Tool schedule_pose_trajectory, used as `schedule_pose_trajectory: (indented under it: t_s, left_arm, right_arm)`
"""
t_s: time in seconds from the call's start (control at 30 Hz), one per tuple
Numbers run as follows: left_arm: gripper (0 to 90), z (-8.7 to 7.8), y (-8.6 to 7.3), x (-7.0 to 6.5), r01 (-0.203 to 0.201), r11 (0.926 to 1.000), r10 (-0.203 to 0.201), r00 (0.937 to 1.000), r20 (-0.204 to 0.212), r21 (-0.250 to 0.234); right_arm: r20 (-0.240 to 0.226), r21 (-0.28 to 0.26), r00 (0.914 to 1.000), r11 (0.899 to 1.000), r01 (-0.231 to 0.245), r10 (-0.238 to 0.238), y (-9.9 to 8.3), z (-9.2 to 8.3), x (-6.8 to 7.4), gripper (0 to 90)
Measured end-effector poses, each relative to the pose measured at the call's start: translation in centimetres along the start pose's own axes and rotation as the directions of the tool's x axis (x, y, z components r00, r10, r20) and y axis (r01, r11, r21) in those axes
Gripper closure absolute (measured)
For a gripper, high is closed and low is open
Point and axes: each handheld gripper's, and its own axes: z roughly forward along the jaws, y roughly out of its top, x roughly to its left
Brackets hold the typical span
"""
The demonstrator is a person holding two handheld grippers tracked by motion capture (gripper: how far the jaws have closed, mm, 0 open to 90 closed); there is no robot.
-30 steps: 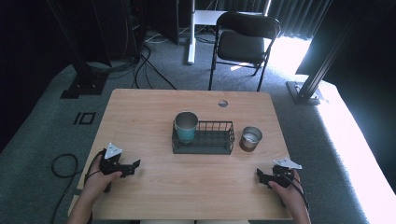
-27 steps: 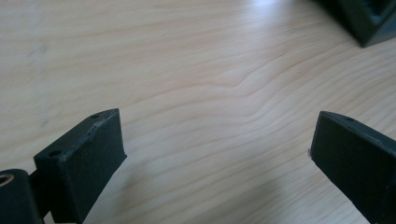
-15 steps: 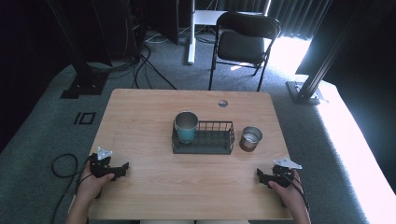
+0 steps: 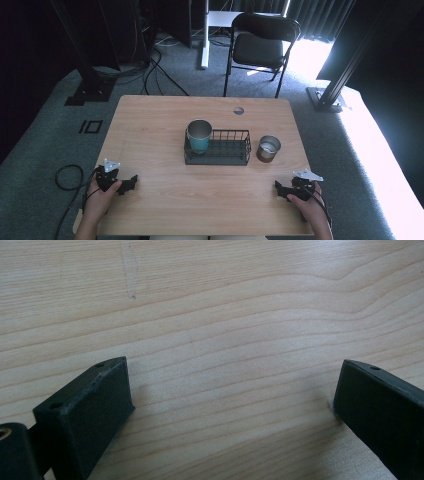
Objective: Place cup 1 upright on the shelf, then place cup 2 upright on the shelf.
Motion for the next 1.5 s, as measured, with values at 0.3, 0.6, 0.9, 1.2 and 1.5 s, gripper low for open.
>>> schedule_pose_trajectory:
  t_s: [0.3, 0.6, 0.9, 1.2, 1.5]
  left_arm:
    - [2.9, 0.0, 0.0, 0.0, 0.000, 1.0000, 0.000, 1.0000, 0.000, -0.001]
    - [2.9, 0.0, 0.0, -0.1, 0.005, 1.0000, -0.005, 1.0000, -0.006, 0.000]
    - [2.9, 0.0, 0.0, -0.1, 0.005, 1.0000, -0.005, 1.0000, -0.006, 0.000]
    - [2.9, 0.0, 0.0, -0.2, 0.007, 1.0000, -0.007, 1.0000, -0.006, -0.001]
    - [2.9, 0.0, 0.0, -0.2, 0.006, 1.0000, -0.006, 1.0000, -0.006, -0.001]
  right_arm:
    - [-0.001, 0.000, 1.0000, 1.000, 0.001, -0.001, 0.0, 0.0, 0.0, 11.0]
    - [-0.009, 0.002, 0.9999, 1.000, 0.009, -0.009, 0.0, 0.0, -0.1, 11.0]
    - [-0.018, 0.002, 0.9996, 1.000, 0.021, -0.021, 0.1, 0.1, -0.2, 11.0]
    - [0.003, -0.024, 0.9995, 0.999, 0.032, -0.032, 0.5, 0.3, -0.3, 12.8]
    - [-0.010, -0.054, 0.9999, 0.998, 0.010, -0.011, 1.3, 0.9, -0.1, 12.6]
